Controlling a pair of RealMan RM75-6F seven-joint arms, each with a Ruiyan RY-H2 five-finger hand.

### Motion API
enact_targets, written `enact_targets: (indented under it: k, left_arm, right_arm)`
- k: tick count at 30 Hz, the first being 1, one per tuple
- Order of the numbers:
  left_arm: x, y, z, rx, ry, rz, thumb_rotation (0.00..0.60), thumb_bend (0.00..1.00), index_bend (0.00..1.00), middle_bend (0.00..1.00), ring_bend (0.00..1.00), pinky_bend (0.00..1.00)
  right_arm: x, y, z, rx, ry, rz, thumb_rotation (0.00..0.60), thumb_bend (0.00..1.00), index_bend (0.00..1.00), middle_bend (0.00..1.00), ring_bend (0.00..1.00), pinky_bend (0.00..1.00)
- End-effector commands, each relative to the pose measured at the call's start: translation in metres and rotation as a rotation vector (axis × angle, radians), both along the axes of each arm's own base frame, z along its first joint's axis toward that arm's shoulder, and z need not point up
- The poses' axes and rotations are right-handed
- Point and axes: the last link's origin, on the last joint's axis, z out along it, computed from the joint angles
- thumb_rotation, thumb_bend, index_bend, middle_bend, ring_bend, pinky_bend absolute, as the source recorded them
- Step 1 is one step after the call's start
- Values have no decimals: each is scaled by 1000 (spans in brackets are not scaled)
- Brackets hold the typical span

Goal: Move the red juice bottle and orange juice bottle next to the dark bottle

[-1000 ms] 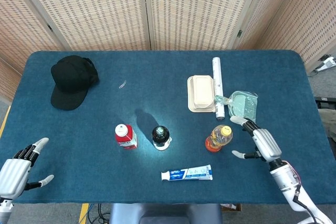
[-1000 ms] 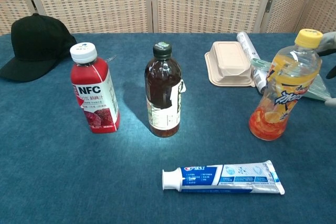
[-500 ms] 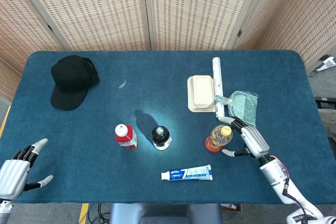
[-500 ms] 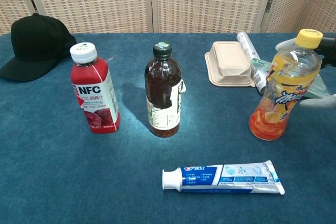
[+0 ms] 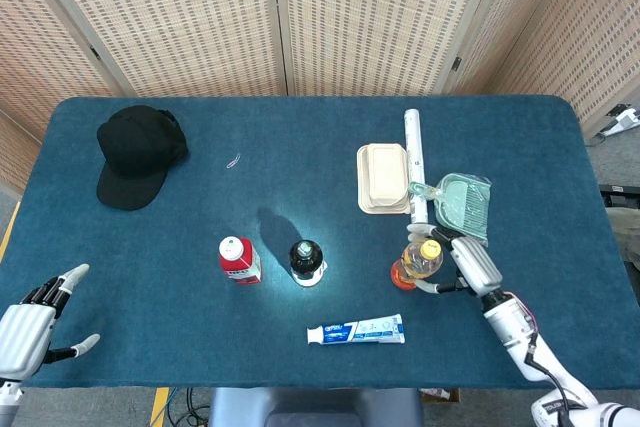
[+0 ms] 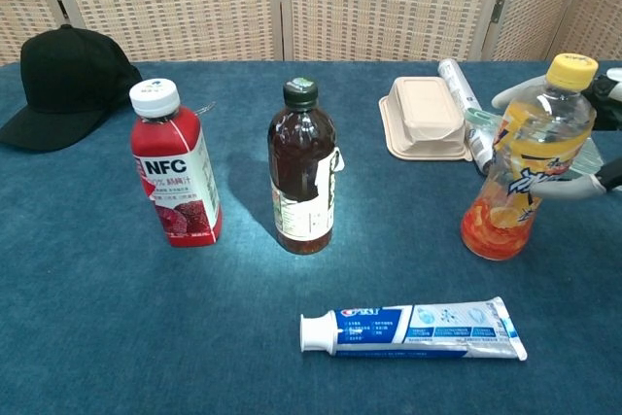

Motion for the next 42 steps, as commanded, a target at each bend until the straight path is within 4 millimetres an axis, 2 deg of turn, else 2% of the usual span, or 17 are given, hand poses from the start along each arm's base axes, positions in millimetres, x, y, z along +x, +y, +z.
enact_targets:
  k: [1, 11, 18, 26, 32, 42]
  left_arm:
    - [0, 0, 0, 1, -2, 0, 600, 24, 164, 177, 188, 299]
    - [-1, 1, 0, -1, -4, 2, 600, 23, 166, 178, 188, 298]
    - [-1, 0, -1, -4, 0, 3, 600, 24, 167, 179, 188, 298]
    - [-2, 1, 0, -2, -1, 13, 600, 24, 167, 181, 188, 298]
    - [-4, 2, 0, -3, 0, 21, 600, 24, 167, 182, 188, 298]
    - [-6, 2, 0, -4, -1, 29, 600, 24, 167, 186, 188, 299]
  right_arm:
    - [0, -4, -4, -11, -19, 0, 600, 151, 324, 395, 350, 405]
    - [4, -5, -7, -52, -75, 33, 600, 207, 450, 500, 473, 464]
    - [15, -8, -11, -59, -88, 75, 600, 209, 457, 507, 479, 466]
    - [28, -17, -25, -39, -99, 98, 600, 209, 457, 507, 479, 466]
    - [33, -20, -37, -24, -115, 106, 600, 208, 457, 507, 479, 466]
    - [42, -26, -44, -16, -137, 133, 600, 209, 457, 502, 479, 466]
